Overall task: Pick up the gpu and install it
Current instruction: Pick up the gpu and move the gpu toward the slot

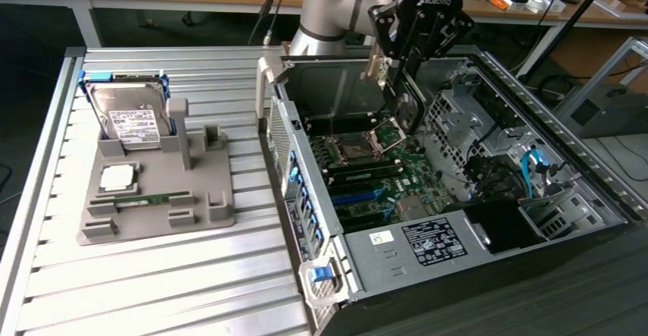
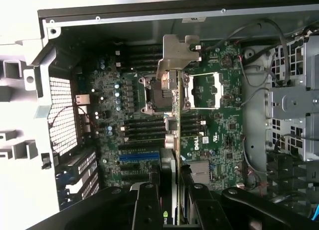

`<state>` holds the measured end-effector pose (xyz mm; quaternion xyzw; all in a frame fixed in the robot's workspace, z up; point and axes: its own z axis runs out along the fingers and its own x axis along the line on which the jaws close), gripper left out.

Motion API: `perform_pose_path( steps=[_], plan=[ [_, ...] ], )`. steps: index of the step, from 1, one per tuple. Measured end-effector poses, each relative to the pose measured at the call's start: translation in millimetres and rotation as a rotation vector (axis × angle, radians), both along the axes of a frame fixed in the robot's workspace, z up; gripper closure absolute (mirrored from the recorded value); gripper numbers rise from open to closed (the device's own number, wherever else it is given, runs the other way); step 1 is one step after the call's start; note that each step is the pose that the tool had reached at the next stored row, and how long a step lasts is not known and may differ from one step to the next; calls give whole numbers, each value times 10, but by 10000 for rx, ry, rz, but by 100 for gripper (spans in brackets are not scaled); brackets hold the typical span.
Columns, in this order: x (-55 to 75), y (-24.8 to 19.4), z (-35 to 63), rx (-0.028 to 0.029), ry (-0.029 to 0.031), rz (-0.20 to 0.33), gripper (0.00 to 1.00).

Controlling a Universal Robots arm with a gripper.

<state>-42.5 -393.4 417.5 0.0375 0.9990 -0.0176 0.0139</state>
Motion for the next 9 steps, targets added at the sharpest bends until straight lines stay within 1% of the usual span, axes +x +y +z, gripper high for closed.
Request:
perform_pose_path(
  steps=[9],
  plan=[
    [40, 0, -32, -51, 0, 1, 73]
  ],
)
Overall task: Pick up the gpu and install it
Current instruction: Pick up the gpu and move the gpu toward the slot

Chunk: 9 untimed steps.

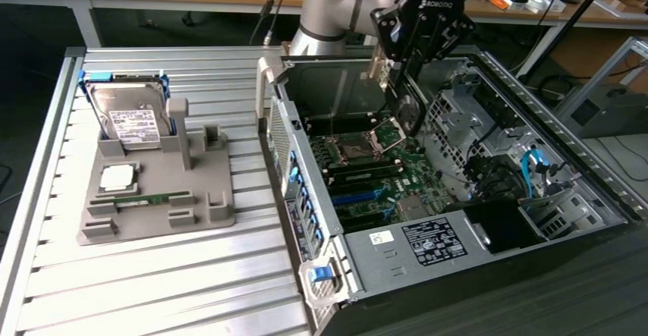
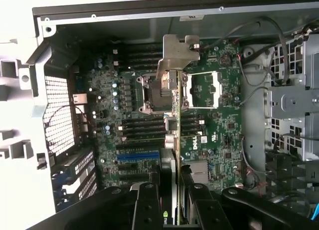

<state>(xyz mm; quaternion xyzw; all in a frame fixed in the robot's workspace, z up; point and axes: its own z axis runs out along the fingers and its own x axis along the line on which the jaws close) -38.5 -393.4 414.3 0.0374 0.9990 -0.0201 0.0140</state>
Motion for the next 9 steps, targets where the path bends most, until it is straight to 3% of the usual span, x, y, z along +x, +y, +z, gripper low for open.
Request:
perform_pose_path(
  steps=[9],
  plan=[
    [89, 0, -51, -74, 0, 1, 73]
  ],
)
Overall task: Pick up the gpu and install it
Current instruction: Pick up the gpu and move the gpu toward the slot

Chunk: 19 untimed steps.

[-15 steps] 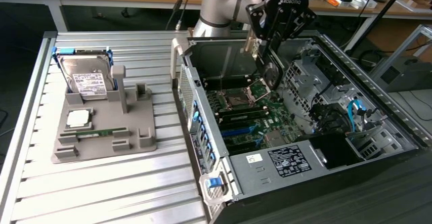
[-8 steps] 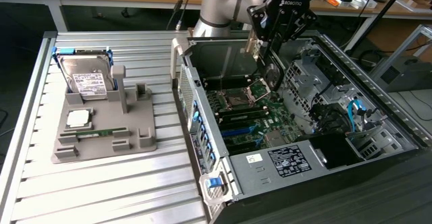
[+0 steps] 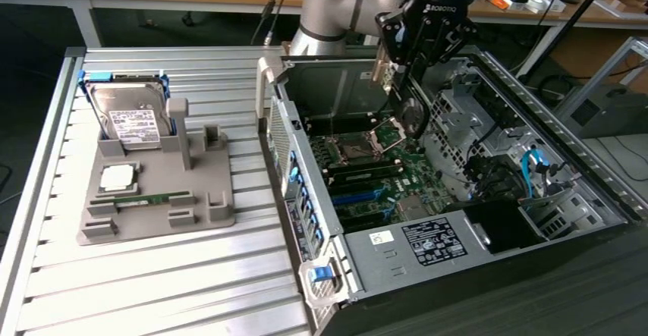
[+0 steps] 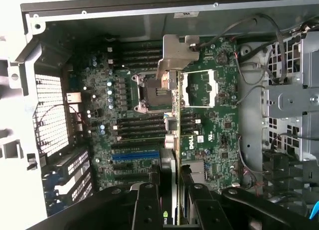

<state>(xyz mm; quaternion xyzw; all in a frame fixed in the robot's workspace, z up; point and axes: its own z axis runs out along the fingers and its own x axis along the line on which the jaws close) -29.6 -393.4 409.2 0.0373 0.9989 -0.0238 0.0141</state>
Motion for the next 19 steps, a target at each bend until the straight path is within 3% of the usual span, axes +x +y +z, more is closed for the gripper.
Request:
perform_pose_path(
  steps=[7, 12, 19],
  plan=[
    [101, 0, -58, -70, 1, 0, 73],
    [139, 0, -133, -81, -1, 317, 73],
    [190, 0, -155, -83, -2, 668, 73]
  ],
)
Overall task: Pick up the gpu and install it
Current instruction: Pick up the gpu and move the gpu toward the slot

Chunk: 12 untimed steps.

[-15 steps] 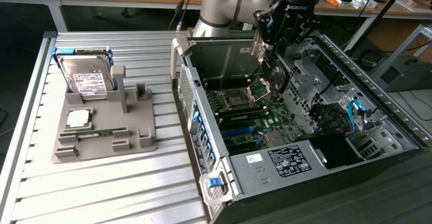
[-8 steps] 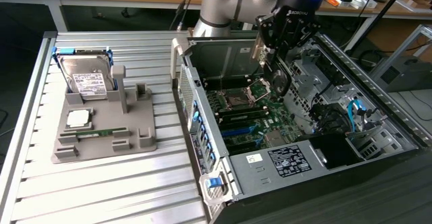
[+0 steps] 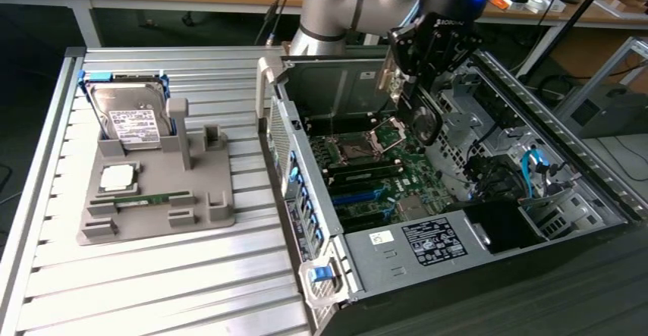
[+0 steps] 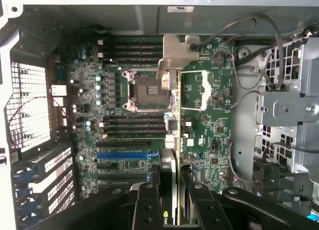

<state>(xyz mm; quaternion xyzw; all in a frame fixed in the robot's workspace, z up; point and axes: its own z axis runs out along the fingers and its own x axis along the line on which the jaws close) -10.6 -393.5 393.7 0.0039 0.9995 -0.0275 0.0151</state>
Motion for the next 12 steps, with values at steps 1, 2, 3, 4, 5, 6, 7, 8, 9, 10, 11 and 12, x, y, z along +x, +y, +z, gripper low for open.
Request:
perform_pose_path(
  steps=[1, 2, 3, 4, 5, 6, 7, 8, 9, 10, 11, 12],
  plan=[
    [1, 0, 0, 0, 0, 0, 73],
    [1, 0, -1, 2, 0, -1, 73],
    [1, 0, -1, 3, -1, -1, 73],
    [1, 0, -1, 2, 0, -1, 73],
    [1, 0, -1, 3, -1, 0, 73],
    [1, 0, -1, 2, 0, 0, 73],
    [1, 0, -1, 2, 0, 0, 73],
    [2, 0, -1, 2, 0, 0, 73],
    [2, 0, -1, 2, 0, 0, 73],
    [2, 0, -1, 2, 0, 0, 73],
    [2, 0, -1, 2, -1, 0, 73],
    [2, 0, -1, 3, -1, 1, 73]
  ],
)
